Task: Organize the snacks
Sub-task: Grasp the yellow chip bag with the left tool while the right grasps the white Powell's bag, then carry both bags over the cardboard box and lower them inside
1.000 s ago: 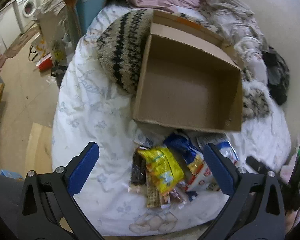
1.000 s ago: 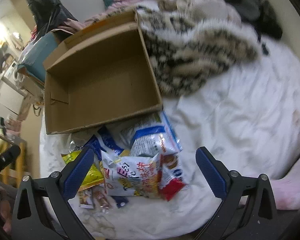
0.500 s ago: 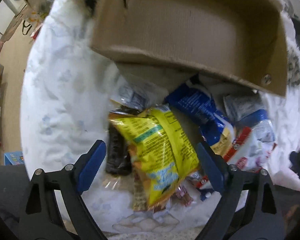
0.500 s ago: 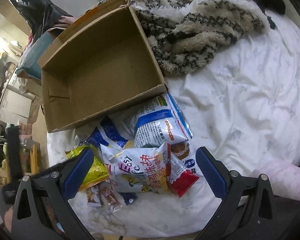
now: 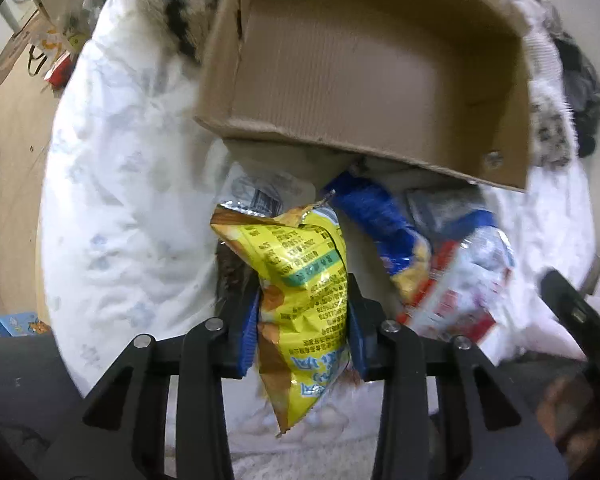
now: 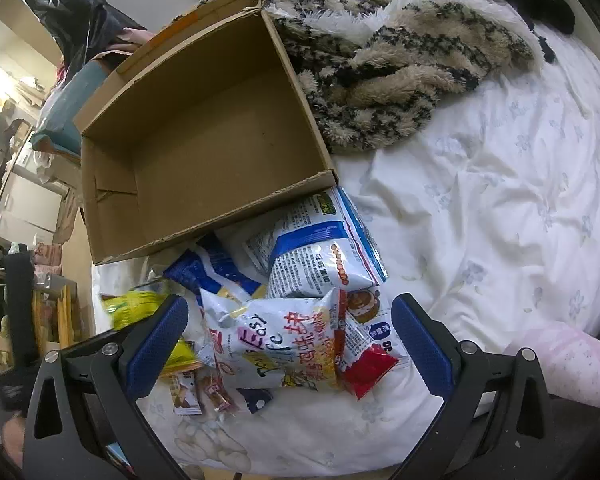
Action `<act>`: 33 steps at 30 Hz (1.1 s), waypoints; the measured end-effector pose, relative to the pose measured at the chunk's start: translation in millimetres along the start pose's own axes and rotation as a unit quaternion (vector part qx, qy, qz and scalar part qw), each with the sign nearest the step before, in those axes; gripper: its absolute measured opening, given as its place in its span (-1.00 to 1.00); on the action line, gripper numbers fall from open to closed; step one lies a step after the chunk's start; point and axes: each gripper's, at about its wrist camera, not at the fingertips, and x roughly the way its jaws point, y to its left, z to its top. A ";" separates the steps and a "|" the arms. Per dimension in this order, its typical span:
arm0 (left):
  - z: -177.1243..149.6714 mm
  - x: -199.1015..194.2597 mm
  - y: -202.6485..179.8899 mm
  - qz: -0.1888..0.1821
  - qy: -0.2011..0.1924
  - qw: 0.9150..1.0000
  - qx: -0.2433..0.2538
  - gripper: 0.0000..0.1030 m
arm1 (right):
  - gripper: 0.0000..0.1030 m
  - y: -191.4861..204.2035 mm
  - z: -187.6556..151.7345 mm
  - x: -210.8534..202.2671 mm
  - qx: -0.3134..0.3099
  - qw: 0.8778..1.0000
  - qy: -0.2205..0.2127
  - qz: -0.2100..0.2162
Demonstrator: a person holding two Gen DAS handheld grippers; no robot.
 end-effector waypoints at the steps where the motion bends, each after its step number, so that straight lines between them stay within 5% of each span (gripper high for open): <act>1: -2.6 -10.3 2.6 -0.004 -0.004 1.000 0.009 -0.37 | 1.00 -0.6 -0.4 0.0 0.001 1.000 0.000 0.001; 8: -12.2 -47.4 27.0 -0.005 -0.033 0.999 0.030 -0.41 | 1.00 -12.5 -5.9 4.6 0.029 0.999 0.019 0.010; 12: -19.8 -46.3 38.1 -0.007 -0.040 0.999 0.029 -0.44 | 1.00 -13.4 -18.0 23.0 0.046 0.995 0.084 0.039; 22: -22.4 -45.2 29.9 -0.025 -0.069 0.997 0.030 -0.44 | 1.00 40.8 -46.3 69.8 -0.095 0.983 0.149 -0.051; 29: -20.9 -48.9 32.5 -0.024 -0.080 0.996 0.026 -0.44 | 0.99 56.2 -50.8 91.9 -0.138 0.976 0.144 -0.093; 31: -20.4 -49.4 32.9 -0.025 -0.082 0.996 0.024 -0.44 | 0.83 56.8 -51.6 90.7 -0.144 0.975 0.142 -0.094; 33: -20.7 -49.3 32.4 -0.025 -0.082 0.996 0.024 -0.44 | 0.47 57.4 -52.0 85.7 -0.150 0.975 0.140 -0.085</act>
